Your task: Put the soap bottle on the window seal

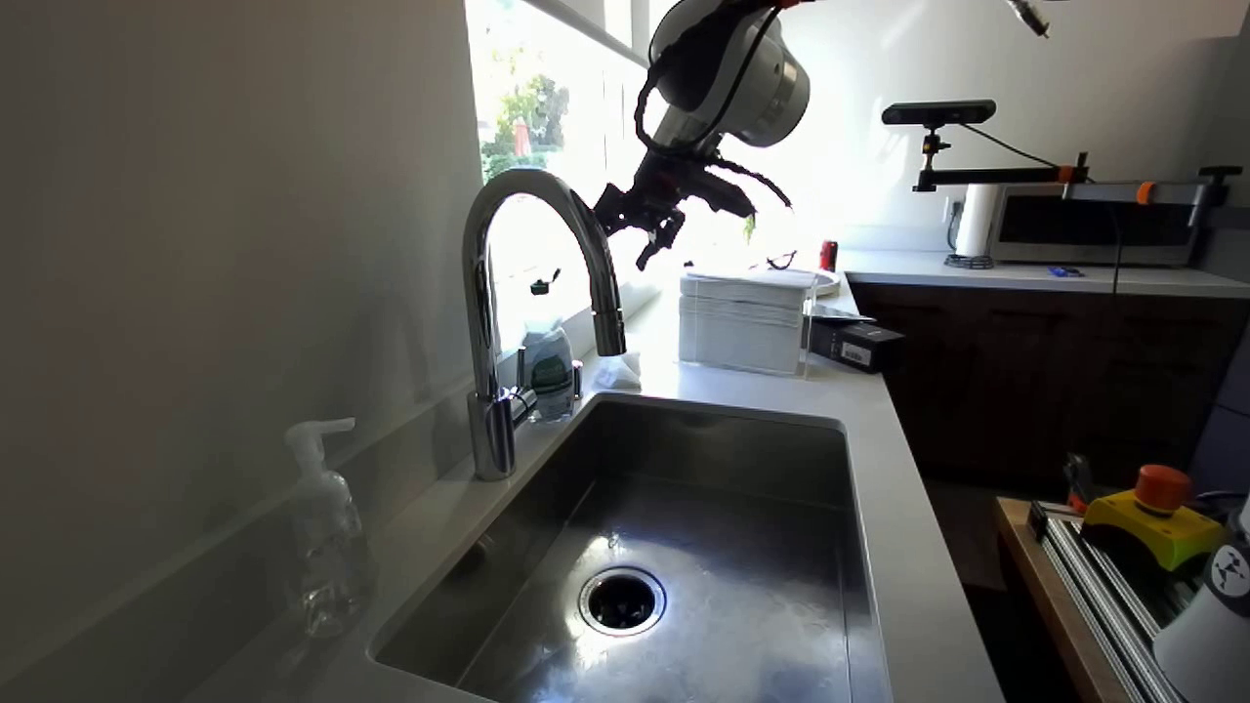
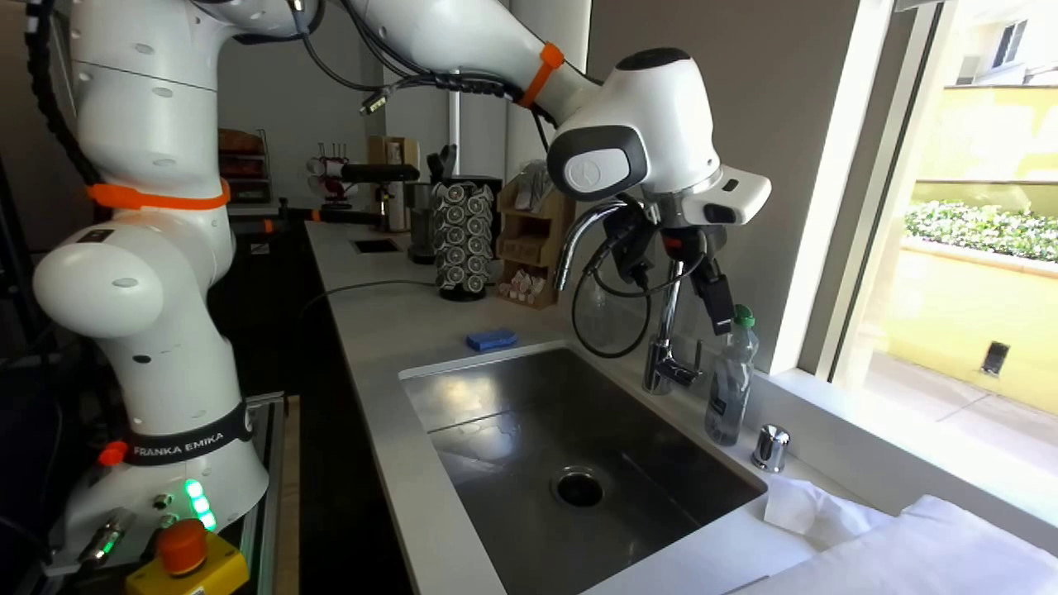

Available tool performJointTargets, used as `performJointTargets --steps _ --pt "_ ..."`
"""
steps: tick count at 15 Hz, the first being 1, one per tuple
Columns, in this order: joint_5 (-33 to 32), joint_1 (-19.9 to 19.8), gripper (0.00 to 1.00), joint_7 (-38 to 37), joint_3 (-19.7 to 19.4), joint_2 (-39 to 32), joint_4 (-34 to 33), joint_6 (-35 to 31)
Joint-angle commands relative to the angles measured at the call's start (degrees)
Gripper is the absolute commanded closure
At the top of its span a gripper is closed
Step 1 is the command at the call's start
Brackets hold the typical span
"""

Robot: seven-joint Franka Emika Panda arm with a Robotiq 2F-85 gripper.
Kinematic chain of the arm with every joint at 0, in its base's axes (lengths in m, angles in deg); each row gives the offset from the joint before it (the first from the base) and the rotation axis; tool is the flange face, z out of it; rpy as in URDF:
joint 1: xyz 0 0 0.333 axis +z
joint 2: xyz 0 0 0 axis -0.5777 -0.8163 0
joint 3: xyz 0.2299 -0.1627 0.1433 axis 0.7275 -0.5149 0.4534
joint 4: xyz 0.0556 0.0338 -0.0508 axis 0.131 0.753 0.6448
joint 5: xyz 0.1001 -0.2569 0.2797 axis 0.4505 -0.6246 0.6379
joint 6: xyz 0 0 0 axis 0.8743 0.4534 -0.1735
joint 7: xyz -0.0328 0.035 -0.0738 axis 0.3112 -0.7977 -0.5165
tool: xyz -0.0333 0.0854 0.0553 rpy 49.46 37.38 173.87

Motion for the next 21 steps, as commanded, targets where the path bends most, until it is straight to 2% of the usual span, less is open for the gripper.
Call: performJointTargets --steps 1,3,4,6,7,8,9,10,12,16,17,18,19,20,21 --pt "2.4 -2.0 0.02 -2.7 2.9 -4.2 -4.6 -1.3" --pt "2.6 -2.8 0.08 -3.8 3.8 -5.5 -6.3 -1.8" --pt "2.6 -3.1 0.16 -4.5 4.2 -6.0 -7.0 -1.9" --pt "2.6 -3.7 0.28 -5.5 4.9 -7.0 -8.3 -2.2" --pt "2.6 -4.0 0.37 -5.8 5.2 -7.4 -8.8 -2.3" --pt "2.8 -4.2 0.35 -6.2 5.5 -7.7 -9.3 -2.1" --pt "2.8 -4.4 0.25 -6.6 5.7 -8.1 -9.8 -2.1" --pt "3.0 -4.6 0.09 -7.2 6.0 -8.4 -10.2 -2.2" --pt "3.4 -5.0 0.0 -8.0 6.7 -9.0 -11.0 -2.0" --pt "3.9 -5.3 0.01 -9.5 7.5 -10.0 -12.1 -2.1" --pt "3.9 -5.3 0.04 -9.9 7.7 -10.3 -12.4 -2.1" --pt "3.9 -5.3 0.14 -10.3 7.8 -10.5 -12.5 -2.1" --pt "4.0 -5.4 0.19 -10.6 7.9 -10.6 -12.7 -2.0" --pt "4.0 -5.4 0.34 -10.8 8.1 -10.8 -12.8 -2.1" --pt "4.0 -5.5 0.44 -11.1 8.2 -10.9 -12.9 -2.1"
